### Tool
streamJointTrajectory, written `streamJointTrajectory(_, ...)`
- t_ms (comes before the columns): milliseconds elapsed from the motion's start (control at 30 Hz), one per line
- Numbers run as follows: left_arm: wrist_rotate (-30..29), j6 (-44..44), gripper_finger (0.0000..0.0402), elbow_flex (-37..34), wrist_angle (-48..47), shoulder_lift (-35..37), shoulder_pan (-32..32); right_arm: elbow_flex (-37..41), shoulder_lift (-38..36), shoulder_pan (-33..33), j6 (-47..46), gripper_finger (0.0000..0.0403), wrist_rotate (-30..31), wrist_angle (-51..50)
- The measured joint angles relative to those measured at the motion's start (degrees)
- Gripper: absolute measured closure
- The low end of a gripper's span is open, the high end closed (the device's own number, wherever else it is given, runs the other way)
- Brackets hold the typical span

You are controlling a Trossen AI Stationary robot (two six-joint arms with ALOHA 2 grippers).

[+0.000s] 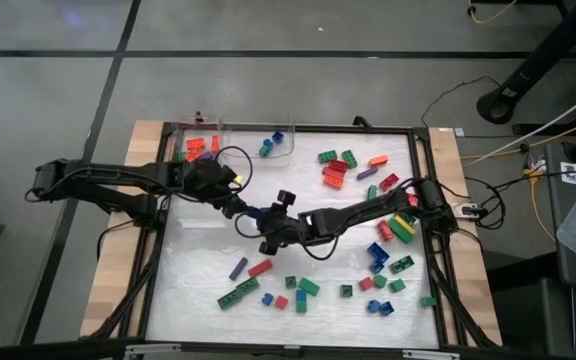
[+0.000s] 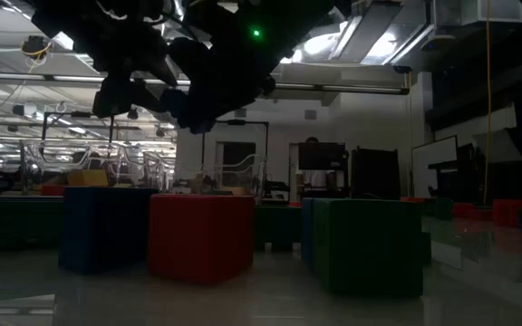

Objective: Sort blocks by size
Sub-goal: Put the large blue game piece into the left transparent bin

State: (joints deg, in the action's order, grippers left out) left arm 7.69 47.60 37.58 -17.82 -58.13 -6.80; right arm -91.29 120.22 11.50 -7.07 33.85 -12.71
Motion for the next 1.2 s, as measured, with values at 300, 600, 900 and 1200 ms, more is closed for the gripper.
streamJointTrajectory(300,-2.65,0.02,0.0216,0.0,0.88,-0.04,2.59,0.0,0.02,-1.53,0.24,0.0254,-1.05,5.38)
streamJointTrajectory(600,-4.0,0.0,0.0217,0.0,0.91,-0.04,2.72,0.02,0.02,-1.42,4.26,0.0253,-3.88,9.07)
streamJointTrajectory(900,-4.09,-1.0,0.0304,0.0,0.32,-0.04,2.68,0.04,0.06,-1.46,4.77,0.0253,-3.58,9.86)
streamJointTrajectory(1200,-4.24,-1.99,0.0324,0.0,0.06,-0.04,2.71,0.07,0.07,-1.44,4.28,0.0215,-3.44,9.96)
